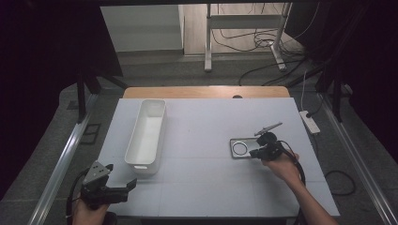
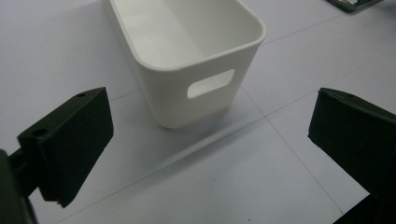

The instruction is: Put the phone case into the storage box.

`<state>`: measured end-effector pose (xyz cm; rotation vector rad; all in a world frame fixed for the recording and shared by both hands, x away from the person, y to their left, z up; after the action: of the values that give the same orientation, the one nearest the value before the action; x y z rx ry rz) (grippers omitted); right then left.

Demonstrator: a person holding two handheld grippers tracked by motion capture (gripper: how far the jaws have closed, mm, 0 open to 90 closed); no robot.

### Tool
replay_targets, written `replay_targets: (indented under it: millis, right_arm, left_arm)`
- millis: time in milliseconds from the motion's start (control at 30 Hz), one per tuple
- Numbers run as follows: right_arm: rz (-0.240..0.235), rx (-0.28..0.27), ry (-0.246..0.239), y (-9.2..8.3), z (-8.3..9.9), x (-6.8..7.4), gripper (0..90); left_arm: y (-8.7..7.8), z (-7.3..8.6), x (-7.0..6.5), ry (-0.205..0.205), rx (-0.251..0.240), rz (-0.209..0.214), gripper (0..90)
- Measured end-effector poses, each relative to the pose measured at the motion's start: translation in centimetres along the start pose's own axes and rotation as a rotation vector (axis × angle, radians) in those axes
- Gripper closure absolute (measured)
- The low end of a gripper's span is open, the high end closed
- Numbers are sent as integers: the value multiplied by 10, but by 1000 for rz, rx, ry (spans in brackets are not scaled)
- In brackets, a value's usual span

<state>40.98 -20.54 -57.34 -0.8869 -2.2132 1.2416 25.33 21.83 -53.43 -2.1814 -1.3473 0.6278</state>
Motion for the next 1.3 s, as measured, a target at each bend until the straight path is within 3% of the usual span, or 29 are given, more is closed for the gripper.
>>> replay_targets:
  millis: [200,367,600,1000,1300]
  right_arm:
    - [63,-20,42,-10,3,-29,899]
    - [109,6,77,-10,13,-51,898]
    - [126,39,97,-8,24,-63,898]
    - [69,58,79,-9,33,-45,899]
    - [18,72,36,-10,40,-20,899]
  left_arm:
    - [0,0,0,-2,0,1,7]
    - [0,0,0,-1,2,0,7]
    - [0,0,0,0,1,0,7]
    - [0,0,0,2,1,-3,7]
    - [0,0,0,2,2,-3,7]
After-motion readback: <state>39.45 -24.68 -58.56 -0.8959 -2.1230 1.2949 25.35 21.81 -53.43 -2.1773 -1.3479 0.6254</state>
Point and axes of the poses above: each handheld gripper's, and its own axes: y roughly forward along the jaws, z roughly out of its underside, x roughly to its left, the point moved 10 cm from there along y, roughly forward along the jaws, and after that the axes turned 3 degrees about -y, right-handed, at the moved point
